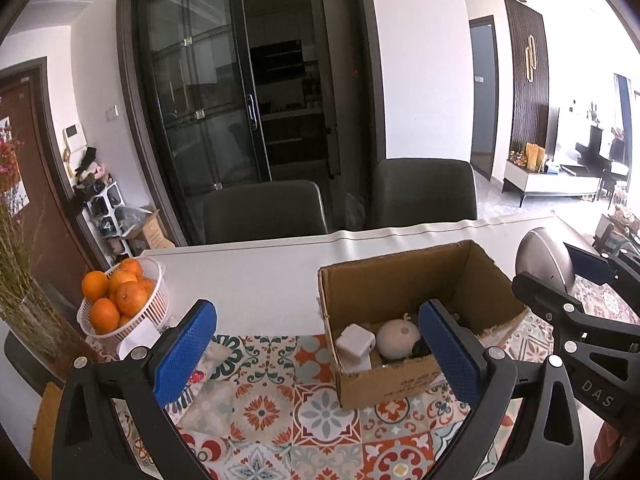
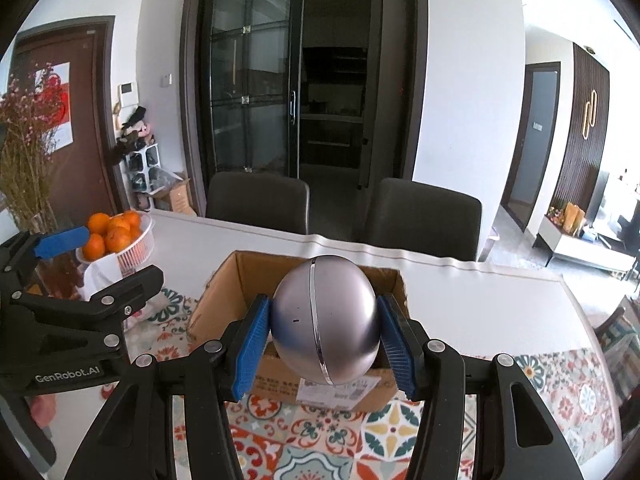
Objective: Organize rigid objects
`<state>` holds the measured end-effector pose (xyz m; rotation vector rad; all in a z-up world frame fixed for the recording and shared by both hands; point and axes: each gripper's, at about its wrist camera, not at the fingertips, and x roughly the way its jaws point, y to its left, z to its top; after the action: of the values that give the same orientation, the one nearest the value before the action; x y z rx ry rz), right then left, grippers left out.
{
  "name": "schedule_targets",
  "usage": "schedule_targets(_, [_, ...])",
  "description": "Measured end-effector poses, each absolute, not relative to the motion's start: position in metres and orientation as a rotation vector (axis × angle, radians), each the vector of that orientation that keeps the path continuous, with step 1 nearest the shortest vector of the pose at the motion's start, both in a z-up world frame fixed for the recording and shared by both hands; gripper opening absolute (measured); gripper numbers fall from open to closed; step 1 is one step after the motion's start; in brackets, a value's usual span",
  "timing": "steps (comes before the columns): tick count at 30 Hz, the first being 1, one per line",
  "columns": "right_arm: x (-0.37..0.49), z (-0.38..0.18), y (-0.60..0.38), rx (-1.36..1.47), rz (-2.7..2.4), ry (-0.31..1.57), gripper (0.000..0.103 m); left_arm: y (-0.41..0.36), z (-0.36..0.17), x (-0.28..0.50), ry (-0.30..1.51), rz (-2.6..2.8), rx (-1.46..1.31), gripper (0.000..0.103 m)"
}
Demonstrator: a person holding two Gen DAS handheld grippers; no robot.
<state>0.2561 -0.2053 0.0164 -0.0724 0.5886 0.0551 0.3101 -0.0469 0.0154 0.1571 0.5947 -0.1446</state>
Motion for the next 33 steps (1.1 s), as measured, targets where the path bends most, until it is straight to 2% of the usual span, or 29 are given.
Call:
schedule_targets(12, [0.308,0.000,-0.208,-0.089,0.069,0.639,0.054,-0.046,-0.002,0.354,0.654,-0.112,0.165,0.103])
schedule_targets(26, [0.353,-0.046,-0.215,-0.078,0.074,0.768,0.055,-0.046,-0.033,0.382,0.722,-0.065,0.202,0.103])
schedule_targets(30, [0.357,-0.052,-0.216,-0.078,0.046,0.778,0.064,-0.046,-0.036,0.383,0.734,-0.061,0.204,0.103])
schedule_targets(33, [0.354,-0.053,-0.217,-0.080,0.034,0.780,0.064,-0.046,-0.035,0.380,0.734,-0.061,0.203,0.103])
